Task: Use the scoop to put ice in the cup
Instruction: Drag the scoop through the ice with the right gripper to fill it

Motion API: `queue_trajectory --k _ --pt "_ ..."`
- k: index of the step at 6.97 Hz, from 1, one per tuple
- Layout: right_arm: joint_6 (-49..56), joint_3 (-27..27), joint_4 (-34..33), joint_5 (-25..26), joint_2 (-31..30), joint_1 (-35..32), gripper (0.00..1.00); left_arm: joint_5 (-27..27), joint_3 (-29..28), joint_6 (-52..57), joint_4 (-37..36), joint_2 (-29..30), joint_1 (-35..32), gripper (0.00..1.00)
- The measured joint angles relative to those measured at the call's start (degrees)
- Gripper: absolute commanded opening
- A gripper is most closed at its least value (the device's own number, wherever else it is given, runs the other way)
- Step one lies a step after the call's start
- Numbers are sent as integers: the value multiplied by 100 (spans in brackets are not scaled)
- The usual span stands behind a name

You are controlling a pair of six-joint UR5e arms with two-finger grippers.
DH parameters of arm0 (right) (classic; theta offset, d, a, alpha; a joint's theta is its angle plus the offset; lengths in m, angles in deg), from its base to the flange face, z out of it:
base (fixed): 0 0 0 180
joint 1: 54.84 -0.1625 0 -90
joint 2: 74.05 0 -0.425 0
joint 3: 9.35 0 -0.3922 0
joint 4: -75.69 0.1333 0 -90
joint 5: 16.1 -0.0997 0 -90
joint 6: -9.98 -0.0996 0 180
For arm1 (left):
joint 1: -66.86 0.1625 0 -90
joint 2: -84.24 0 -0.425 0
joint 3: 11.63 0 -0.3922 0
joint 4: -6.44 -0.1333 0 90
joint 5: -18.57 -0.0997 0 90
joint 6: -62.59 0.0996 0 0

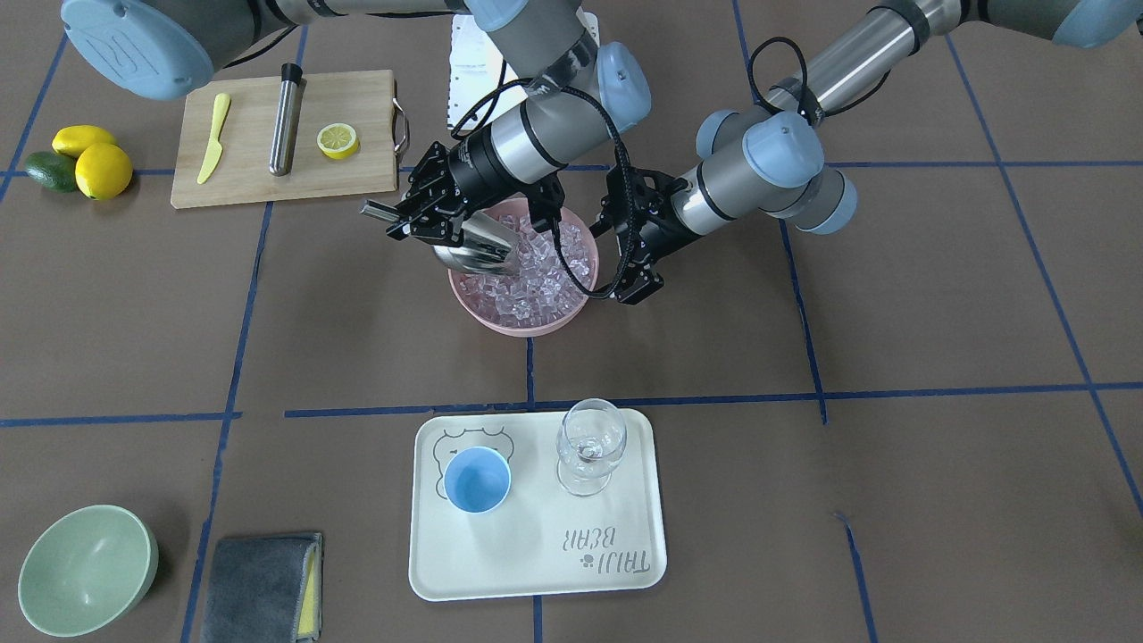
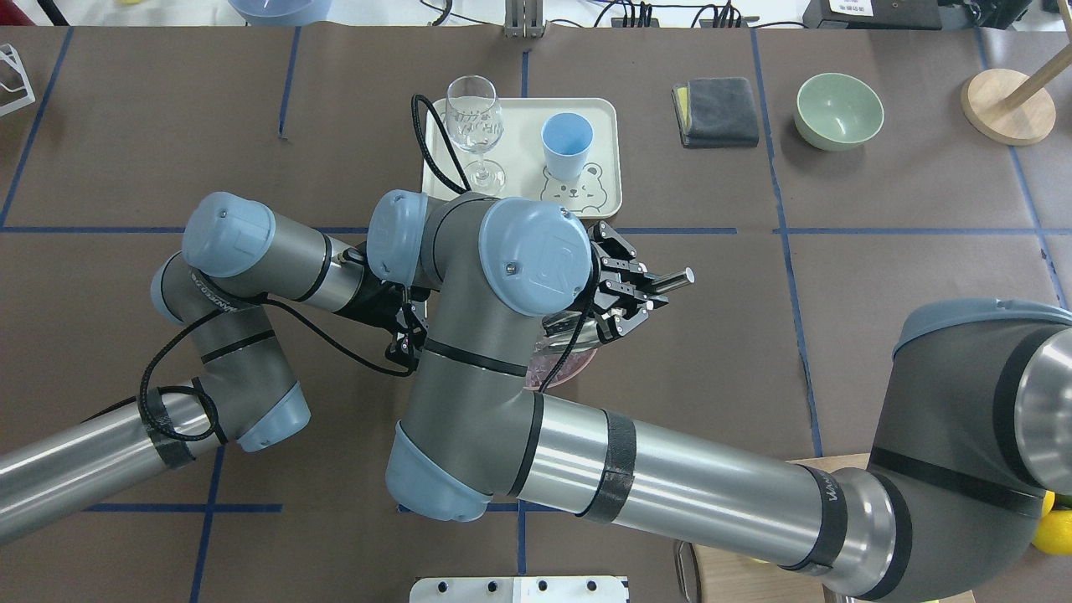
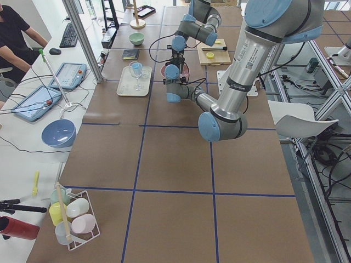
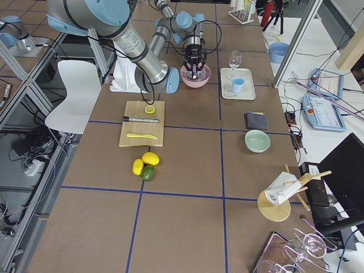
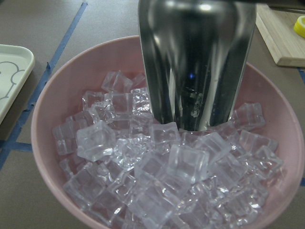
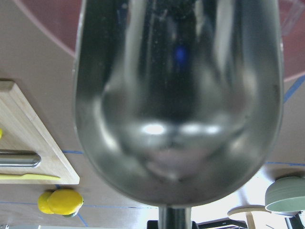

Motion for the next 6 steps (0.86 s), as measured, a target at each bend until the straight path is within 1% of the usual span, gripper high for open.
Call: queue_trajectory --k 4,5,6 --pt "-9 110 638 -40 -169 -1 0 0 -7 6 0 -12 -20 100" --pt "-8 327 816 -51 -342 -10 0 0 -8 8 0 -13 -32 100" --pt "-8 679 1024 -61 -621 -28 0 0 -9 9 0 -13 -42 100"
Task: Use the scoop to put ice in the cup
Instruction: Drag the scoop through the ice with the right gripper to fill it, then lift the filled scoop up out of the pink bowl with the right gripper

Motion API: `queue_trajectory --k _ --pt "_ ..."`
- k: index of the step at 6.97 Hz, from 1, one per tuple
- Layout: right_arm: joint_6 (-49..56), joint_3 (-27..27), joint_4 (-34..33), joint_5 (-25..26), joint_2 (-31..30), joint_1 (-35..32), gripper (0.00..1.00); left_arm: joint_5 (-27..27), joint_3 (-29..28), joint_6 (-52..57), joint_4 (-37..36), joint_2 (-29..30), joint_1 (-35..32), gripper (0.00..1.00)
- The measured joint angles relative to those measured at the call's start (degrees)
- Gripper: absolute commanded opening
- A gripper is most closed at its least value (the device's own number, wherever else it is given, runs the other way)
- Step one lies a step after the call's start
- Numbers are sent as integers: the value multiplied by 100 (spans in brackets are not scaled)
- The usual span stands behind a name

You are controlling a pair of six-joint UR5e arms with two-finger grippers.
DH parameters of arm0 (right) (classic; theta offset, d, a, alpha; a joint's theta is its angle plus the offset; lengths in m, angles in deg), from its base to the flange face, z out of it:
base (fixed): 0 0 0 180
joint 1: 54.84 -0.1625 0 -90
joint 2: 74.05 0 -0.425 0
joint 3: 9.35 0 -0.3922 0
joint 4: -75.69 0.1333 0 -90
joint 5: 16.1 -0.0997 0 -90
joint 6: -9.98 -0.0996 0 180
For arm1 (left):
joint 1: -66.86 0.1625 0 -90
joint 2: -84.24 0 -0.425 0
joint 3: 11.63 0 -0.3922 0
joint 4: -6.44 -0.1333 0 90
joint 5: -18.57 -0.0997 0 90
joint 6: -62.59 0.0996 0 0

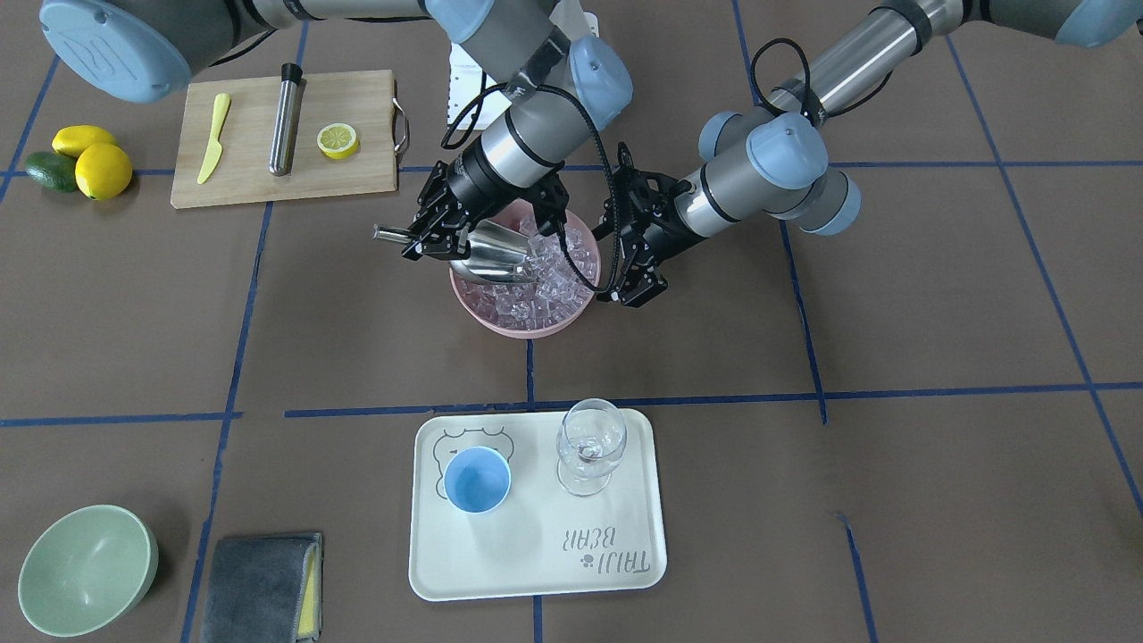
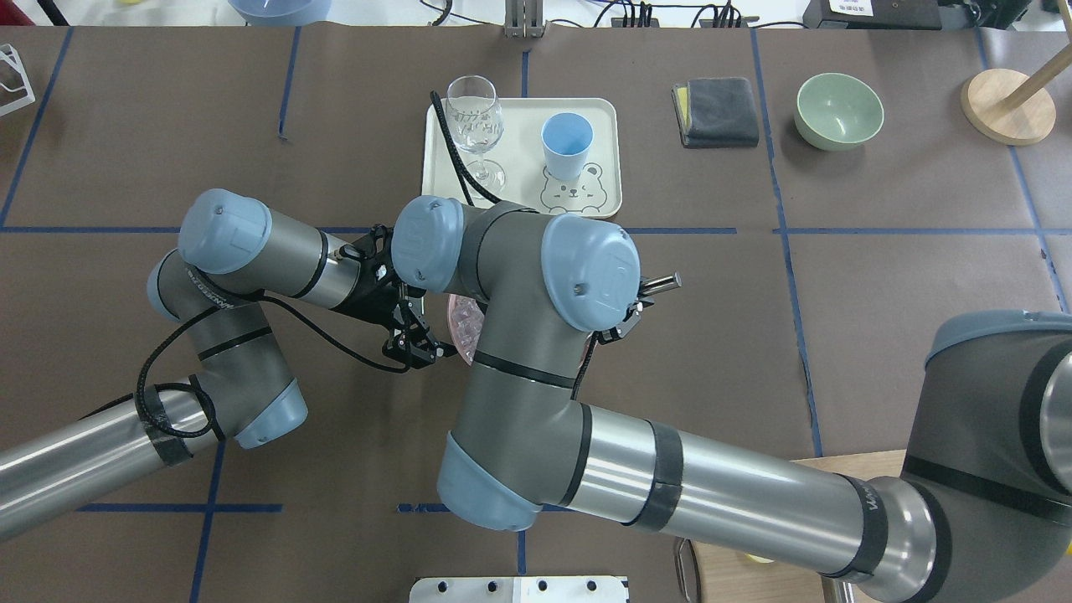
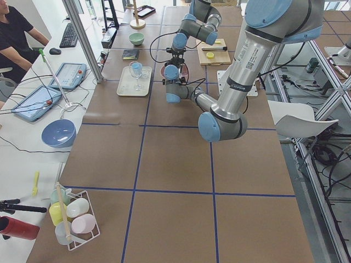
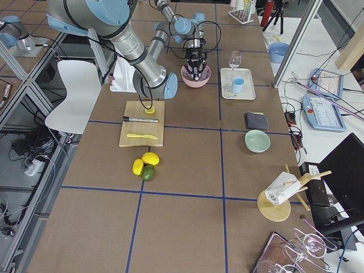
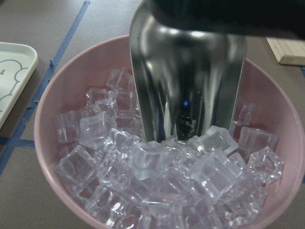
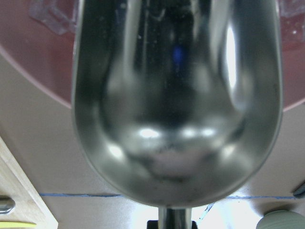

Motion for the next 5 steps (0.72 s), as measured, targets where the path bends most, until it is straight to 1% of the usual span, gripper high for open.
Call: queue_trajectory --k 1,2,5 --pt "0 279 246 -11 -256 -24 0 0 1 0 0 0 -3 100" --pt "-2 410 491 -36 -420 -43 0 0 3 3 0 -3 -13 100" --pt "-28 474 1060 -111 -633 -63 0 0 0 16 0 -13 -24 100"
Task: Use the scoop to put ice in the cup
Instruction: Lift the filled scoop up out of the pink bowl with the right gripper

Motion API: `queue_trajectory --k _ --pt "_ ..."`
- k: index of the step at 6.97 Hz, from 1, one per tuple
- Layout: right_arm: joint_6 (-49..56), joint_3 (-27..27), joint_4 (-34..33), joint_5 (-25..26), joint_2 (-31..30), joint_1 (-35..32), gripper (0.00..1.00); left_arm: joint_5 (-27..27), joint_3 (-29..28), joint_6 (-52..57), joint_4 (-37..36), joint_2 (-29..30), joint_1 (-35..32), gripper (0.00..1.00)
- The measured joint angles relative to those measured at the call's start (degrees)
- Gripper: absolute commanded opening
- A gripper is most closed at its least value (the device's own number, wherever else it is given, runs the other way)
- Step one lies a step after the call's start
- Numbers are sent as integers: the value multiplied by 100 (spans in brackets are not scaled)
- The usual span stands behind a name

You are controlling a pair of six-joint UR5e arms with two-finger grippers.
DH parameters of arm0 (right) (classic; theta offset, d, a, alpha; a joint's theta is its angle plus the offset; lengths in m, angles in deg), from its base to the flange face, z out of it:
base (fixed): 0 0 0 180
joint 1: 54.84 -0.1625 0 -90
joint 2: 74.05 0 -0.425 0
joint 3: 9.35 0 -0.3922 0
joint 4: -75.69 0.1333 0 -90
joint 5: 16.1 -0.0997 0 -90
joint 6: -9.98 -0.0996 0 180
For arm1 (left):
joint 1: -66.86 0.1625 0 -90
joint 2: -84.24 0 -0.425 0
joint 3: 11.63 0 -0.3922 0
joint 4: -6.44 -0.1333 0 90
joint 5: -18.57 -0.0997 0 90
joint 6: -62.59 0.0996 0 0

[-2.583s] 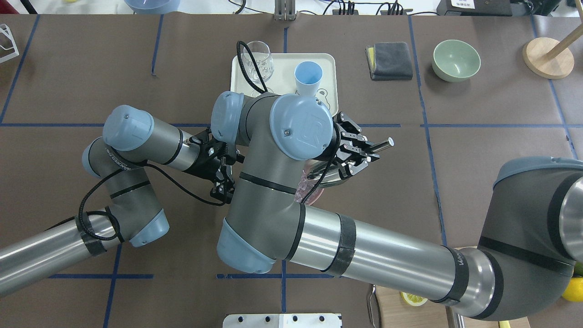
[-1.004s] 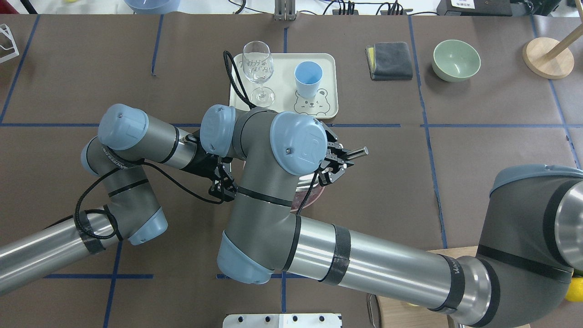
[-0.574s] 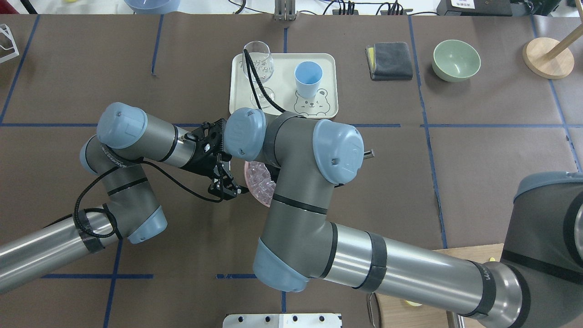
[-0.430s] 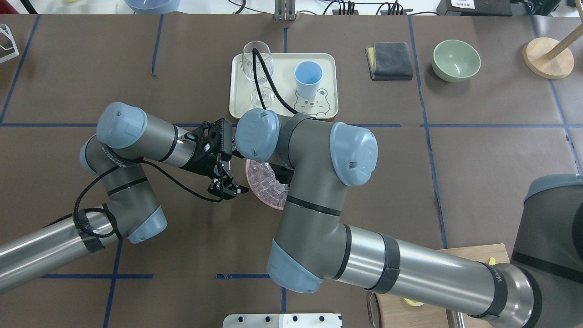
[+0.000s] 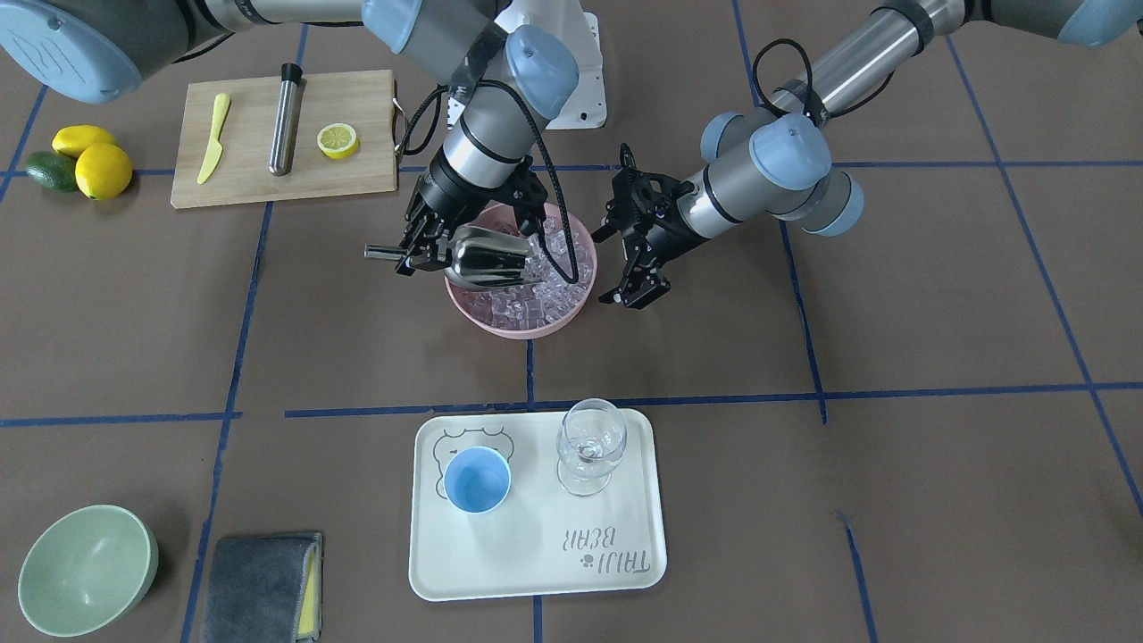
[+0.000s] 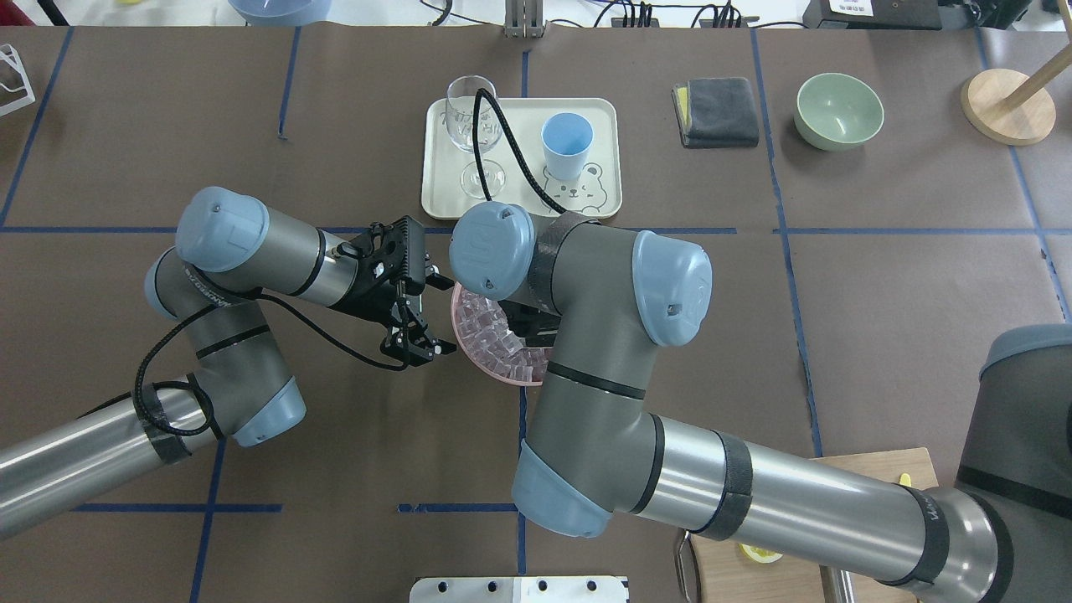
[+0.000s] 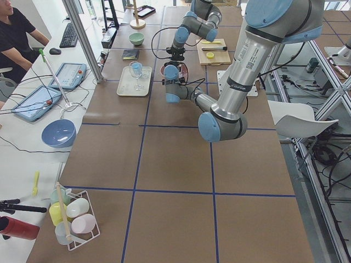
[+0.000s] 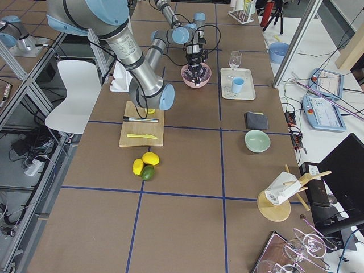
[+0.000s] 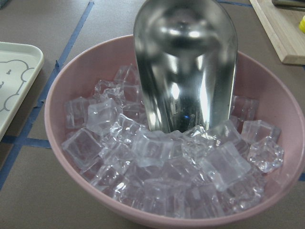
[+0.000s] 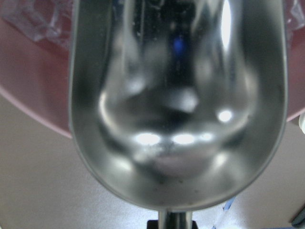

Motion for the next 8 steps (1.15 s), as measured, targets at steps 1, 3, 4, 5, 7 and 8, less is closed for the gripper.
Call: queue_trajectory --k 1,3,4,5,7,8 --pt "-30 7 277 -50 -103 -12 0 0 0 3 0 -3 0 100" --pt "-121 93 890 -292 -362 -66 0 0 1 11 0 -11 -17 100" --pt "-155 184 1177 -420 -512 -95 0 0 2 16 -2 -13 -42 100" --pt "-216 240 1506 -559 -655 -122 0 0 2 18 -6 -14 -72 100" --pt "-343 269 2160 -842 -898 -202 0 0 0 25 -9 -20 -110 100" --pt "-357 290 2367 -1028 -967 -295 0 0 0 27 -9 -25 -118 100"
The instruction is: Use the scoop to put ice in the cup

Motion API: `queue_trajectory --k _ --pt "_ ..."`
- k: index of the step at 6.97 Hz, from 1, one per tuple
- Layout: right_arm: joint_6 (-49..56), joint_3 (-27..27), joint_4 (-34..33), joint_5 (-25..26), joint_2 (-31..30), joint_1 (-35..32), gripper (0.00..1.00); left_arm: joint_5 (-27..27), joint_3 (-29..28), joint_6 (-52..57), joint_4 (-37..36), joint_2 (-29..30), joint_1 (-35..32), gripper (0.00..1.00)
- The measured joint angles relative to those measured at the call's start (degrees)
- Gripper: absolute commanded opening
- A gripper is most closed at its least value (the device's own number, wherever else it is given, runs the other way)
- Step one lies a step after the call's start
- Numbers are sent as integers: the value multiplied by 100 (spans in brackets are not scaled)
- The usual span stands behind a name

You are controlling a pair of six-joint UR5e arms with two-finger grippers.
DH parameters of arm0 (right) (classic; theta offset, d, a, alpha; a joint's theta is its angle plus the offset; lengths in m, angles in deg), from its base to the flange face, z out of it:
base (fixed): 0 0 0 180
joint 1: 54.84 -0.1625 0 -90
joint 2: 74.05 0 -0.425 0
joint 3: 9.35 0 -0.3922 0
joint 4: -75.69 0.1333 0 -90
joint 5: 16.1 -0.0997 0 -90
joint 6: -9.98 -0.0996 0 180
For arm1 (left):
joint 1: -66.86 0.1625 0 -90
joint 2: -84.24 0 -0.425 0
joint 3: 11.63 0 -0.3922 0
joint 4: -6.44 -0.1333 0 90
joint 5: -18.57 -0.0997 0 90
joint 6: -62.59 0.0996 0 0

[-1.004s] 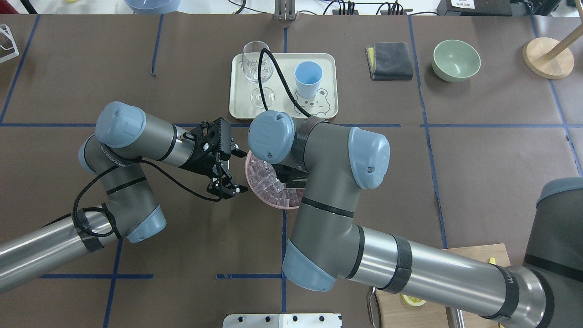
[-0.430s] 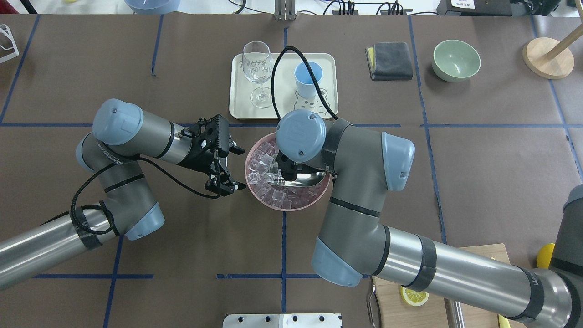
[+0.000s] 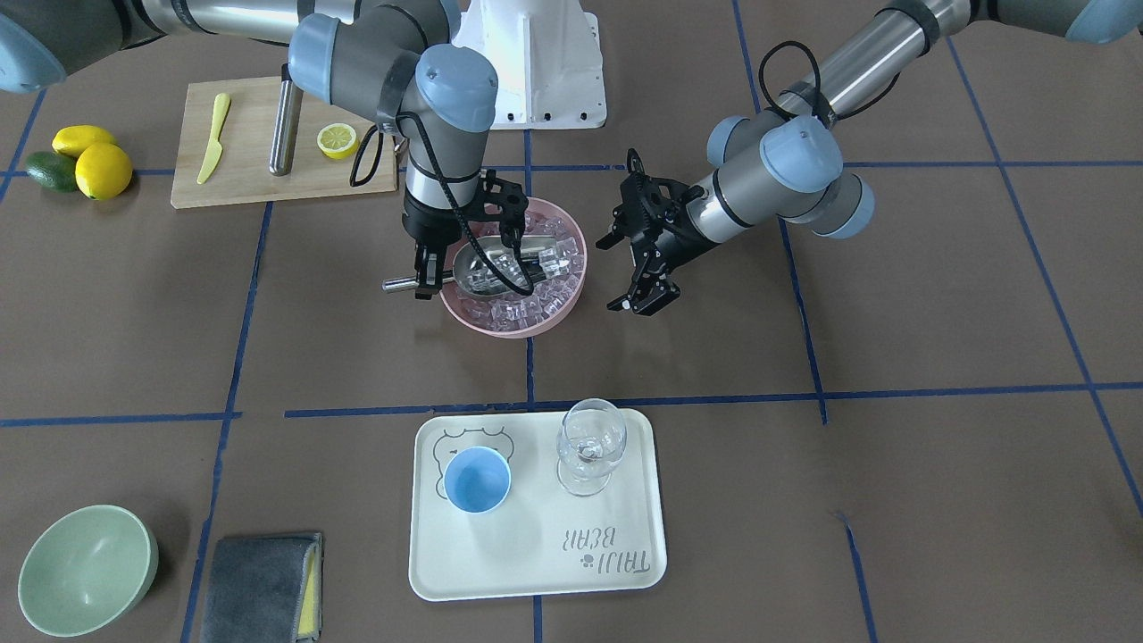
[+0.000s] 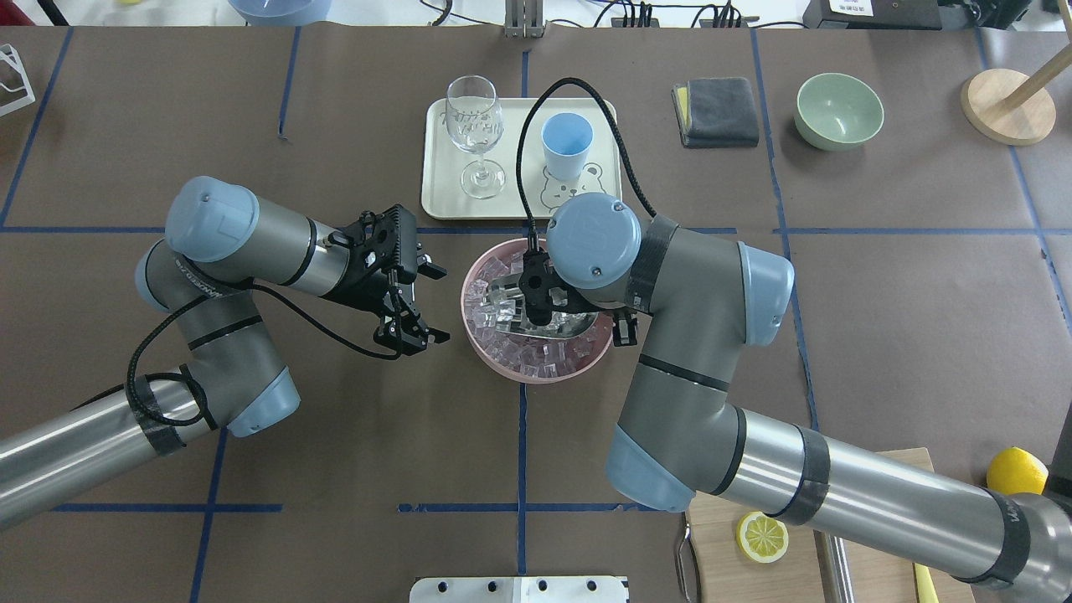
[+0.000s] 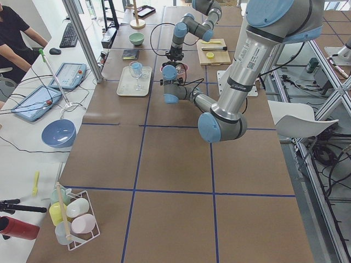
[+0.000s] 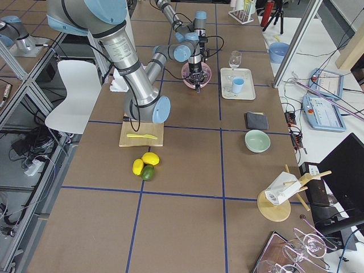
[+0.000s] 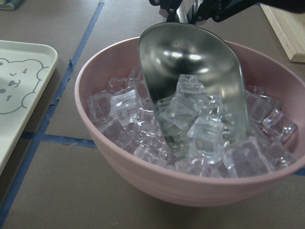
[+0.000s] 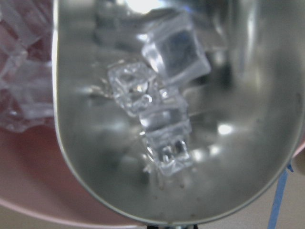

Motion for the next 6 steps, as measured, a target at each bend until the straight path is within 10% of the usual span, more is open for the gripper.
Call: queue_trajectory --k 6 --pt "-5 628 89 -1039 -129 -785 0 10 20 -16 -36 -132 -101 100"
